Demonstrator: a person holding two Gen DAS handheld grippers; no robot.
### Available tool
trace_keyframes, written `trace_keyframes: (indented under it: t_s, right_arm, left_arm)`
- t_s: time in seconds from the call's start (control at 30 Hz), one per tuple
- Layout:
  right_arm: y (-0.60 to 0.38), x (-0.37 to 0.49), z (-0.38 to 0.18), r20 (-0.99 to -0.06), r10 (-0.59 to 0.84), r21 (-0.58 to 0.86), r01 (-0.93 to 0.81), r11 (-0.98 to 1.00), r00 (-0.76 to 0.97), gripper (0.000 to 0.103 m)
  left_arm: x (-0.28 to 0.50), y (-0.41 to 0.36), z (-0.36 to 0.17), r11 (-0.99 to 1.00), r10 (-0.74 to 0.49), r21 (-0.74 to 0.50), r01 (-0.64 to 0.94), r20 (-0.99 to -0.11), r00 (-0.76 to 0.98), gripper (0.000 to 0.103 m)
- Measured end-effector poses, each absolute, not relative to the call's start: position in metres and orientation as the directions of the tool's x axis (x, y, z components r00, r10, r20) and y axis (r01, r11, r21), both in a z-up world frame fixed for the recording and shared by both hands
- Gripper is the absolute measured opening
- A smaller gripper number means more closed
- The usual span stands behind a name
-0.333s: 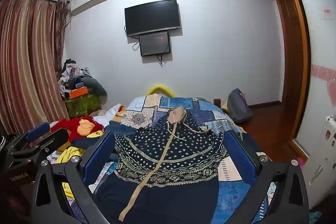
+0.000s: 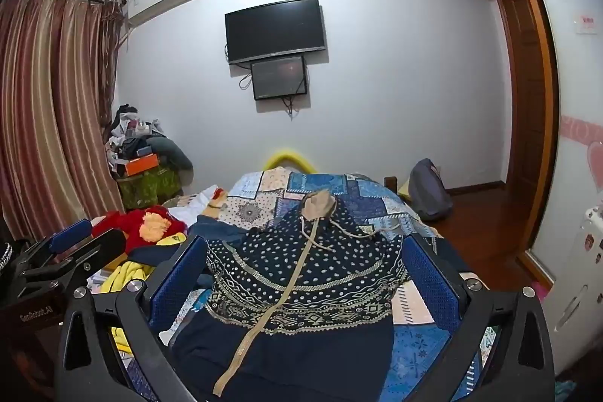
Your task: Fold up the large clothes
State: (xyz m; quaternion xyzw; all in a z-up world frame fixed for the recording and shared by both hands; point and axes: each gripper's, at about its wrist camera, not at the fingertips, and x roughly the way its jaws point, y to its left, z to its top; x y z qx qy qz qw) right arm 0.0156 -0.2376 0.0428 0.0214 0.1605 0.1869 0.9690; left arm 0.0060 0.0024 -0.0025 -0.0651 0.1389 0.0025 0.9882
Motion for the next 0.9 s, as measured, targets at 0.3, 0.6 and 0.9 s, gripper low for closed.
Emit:
trace_keyframes:
  t_s: [0.3,0.6,0.9]
  right_arm:
    - [-0.24,0.014,0.043,-0.3,0.364,0.102,-0.35,0.931,0.882,0.103]
    - [-0.237,0.012,0.04,-0.301,0.366,0.101,-0.352,0.931,0.881,0.103]
    - [-0.234,0.01,0.038,-0.303,0.368,0.102,-0.354,0.93,0.879,0.103]
  left_arm:
    - [0.001,0.0,0.0,0.994,-0.012,-0.106,-0.017,-0.267,0.964,0.103]
    - [0.002,-0.004,0.001,0.994,-0.017,-0.106,-0.012,-0.266,0.964,0.103]
    - [0.005,-0.006,0.0,0.995,-0.018,-0.098,-0.008,-0.266,0.964,0.103]
